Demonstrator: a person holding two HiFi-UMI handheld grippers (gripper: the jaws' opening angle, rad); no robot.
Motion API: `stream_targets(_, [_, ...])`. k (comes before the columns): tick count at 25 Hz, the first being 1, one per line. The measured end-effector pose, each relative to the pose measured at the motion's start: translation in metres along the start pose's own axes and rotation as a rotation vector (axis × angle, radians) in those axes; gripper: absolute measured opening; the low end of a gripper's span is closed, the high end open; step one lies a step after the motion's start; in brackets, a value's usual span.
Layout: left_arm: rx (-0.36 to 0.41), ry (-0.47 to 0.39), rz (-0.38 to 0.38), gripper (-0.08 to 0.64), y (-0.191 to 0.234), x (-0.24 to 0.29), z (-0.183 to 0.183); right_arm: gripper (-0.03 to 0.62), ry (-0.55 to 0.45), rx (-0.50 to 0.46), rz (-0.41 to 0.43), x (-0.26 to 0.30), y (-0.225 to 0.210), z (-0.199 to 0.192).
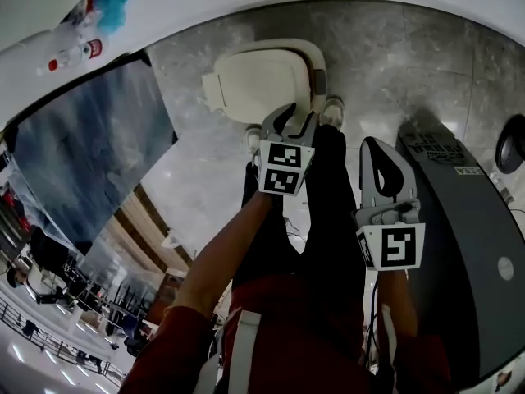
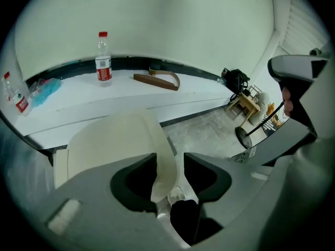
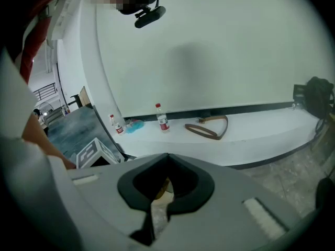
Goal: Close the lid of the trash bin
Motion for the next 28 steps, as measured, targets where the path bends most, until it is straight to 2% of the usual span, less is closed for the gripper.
stream_targets(5, [-0.011, 0.022, -0.001, 0.169, 0.001, 0.024, -0.006, 0.000, -0.008, 0.004, -0.028, 0.019, -0.015, -0.016])
stream_targets(13, [-0.039, 0.057, 0.006, 0.169, 0.006, 0.055, -0.016, 0.000, 0.039, 0.027, -0.037, 0.040, -0.030, -0.045])
stream_targets(16, [-0.036, 0.064, 0.010, 0.167, 0.007, 0.059, -0.017, 0.000, 0.050, 0.032, -0.037, 0.040, -0.032, -0.049])
stream_targets(21, [0.009, 0.056, 0.025, 0.161, 0.005, 0.061, -0.020, 0.000, 0.063, 0.039, -0.038, 0.043, -0.031, -0.054])
stream_targets(28, [-0.016, 0.063, 0.043, 0.133, 0.010, 0.065, -0.020, 0.000, 0.067, 0.035, -0.030, 0.048, -0.029, -0.054])
Point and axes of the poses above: the fingertips, and each gripper's own axes: x forward along the fingers, y to its left, z out of its top, the point moved 10 cm from there along -x, backward along the fingers, and after that the axes turned 2 degrees about -x, right-handed, at the moved point
